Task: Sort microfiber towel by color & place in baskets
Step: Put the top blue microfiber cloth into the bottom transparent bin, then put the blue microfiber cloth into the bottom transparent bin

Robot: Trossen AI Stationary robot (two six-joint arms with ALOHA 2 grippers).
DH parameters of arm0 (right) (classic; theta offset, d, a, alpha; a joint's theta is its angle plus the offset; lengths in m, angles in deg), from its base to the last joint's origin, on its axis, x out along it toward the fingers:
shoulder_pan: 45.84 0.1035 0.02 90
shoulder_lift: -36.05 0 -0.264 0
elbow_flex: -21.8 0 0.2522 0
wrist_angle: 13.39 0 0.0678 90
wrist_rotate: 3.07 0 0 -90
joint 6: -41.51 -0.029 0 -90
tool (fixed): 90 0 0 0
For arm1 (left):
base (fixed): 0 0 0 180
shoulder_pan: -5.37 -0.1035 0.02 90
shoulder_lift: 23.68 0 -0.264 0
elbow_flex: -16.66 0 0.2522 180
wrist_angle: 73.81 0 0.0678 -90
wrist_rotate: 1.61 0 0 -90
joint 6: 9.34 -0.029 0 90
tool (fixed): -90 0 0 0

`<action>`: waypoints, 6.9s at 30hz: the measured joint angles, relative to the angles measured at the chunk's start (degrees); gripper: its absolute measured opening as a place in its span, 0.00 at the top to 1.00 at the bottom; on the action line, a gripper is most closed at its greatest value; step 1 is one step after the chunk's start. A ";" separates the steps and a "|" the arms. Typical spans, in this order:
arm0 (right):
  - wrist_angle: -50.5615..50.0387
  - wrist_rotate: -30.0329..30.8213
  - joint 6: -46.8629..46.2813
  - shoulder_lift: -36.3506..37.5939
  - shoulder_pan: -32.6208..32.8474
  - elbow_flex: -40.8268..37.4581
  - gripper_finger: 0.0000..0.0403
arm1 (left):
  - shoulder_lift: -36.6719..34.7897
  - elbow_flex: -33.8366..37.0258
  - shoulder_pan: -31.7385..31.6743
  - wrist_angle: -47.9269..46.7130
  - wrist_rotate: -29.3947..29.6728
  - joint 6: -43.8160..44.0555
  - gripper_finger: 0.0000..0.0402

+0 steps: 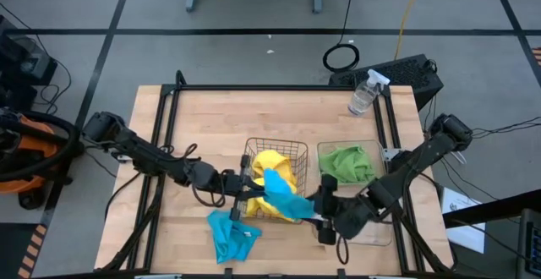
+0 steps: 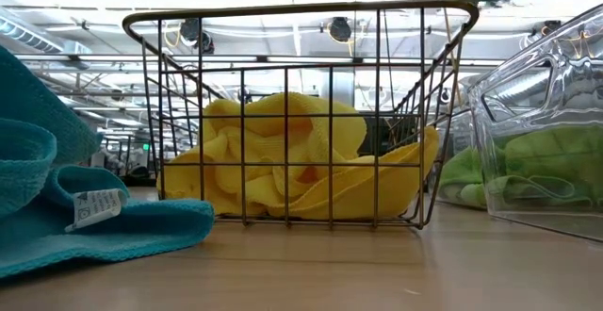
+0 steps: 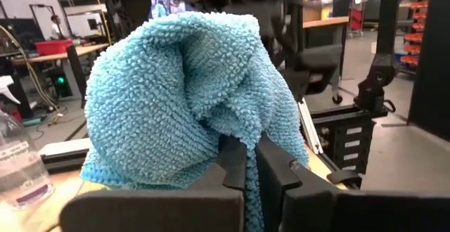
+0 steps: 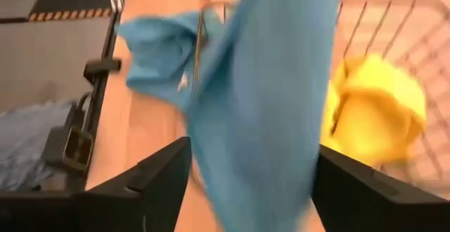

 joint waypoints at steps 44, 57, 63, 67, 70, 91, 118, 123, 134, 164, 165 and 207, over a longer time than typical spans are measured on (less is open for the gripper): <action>42.44 15.31 49.71 -7.25 -2.23 0.00 0.34 | 1.10 0.00 1.88 -3.33 -1.79 0.39 0.97; 41.12 17.72 41.68 -7.25 -2.26 0.00 0.23 | 1.10 0.00 1.92 -3.75 -4.15 -2.18 0.97; 41.12 17.76 41.08 -7.25 -2.76 0.00 0.23 | 1.10 0.02 1.94 -4.03 -6.56 -2.67 0.97; 41.11 11.65 39.02 -7.25 -3.13 0.00 0.24 | 1.10 0.04 1.92 -5.24 -6.58 -2.75 0.97; 40.84 5.87 35.56 -7.23 -3.85 0.00 0.26 | 1.10 0.04 1.95 -5.18 -6.61 -3.12 0.97; 39.60 -1.30 33.38 -6.94 -5.99 0.00 0.96 | 1.10 0.04 1.93 -4.49 -4.53 -2.58 0.88; -23.67 1.04 -20.19 -4.09 16.67 19.52 0.99 | 1.10 0.04 6.41 -3.62 -2.64 4.98 0.27; -30.85 1.50 -33.77 -5.36 21.07 19.52 0.99 | 1.10 0.04 10.47 -3.77 -1.20 4.98 0.27; -41.39 1.47 -48.00 -12.36 23.32 19.50 0.99 | 1.08 0.02 23.96 -7.06 16.35 5.01 0.27; -40.85 13.06 -61.35 -14.50 19.09 4.83 0.96 | 10.63 0.00 29.79 -16.45 25.68 20.02 0.27; -40.91 11.37 -61.32 -14.55 18.69 4.83 0.95 | 10.63 0.00 29.93 -16.56 25.70 20.02 0.27; -41.09 7.90 -44.70 -14.20 10.37 22.10 0.45 | 10.63 0.02 31.23 -23.51 25.92 30.48 0.27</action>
